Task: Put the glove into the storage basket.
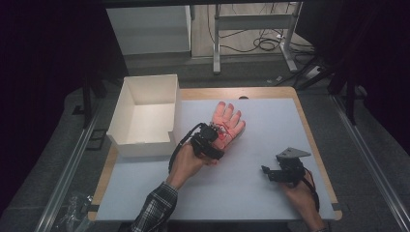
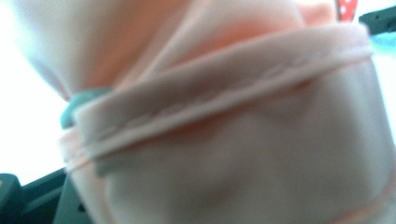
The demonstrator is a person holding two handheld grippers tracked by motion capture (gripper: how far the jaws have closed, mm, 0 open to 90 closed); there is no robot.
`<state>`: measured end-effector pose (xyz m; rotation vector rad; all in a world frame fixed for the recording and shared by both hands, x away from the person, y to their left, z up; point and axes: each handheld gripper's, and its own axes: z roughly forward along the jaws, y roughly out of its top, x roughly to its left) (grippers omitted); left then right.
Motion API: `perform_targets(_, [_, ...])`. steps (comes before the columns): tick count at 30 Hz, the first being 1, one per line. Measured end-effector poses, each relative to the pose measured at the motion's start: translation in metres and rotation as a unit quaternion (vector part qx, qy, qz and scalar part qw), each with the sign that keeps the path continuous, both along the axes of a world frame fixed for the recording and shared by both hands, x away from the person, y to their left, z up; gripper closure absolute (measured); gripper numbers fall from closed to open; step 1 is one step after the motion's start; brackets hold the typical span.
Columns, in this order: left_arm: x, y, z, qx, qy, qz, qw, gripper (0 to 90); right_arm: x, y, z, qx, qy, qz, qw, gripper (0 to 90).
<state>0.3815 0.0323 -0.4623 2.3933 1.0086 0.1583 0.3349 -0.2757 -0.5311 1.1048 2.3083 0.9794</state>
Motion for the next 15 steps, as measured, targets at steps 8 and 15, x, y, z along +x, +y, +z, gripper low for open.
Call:
perform_targets(8, [0.011,0.009,0.016,-0.007,-0.006,0.020,0.9998,38.1,0.000,0.000,0.000,0.000,0.000,0.000,1.0000,24.6])
perform_targets(15, [0.022,0.014,0.037,-0.002,-0.011,0.034,0.9994,37.7,0.000,0.000,0.000,0.001,0.000,0.000,1.0000,24.5])
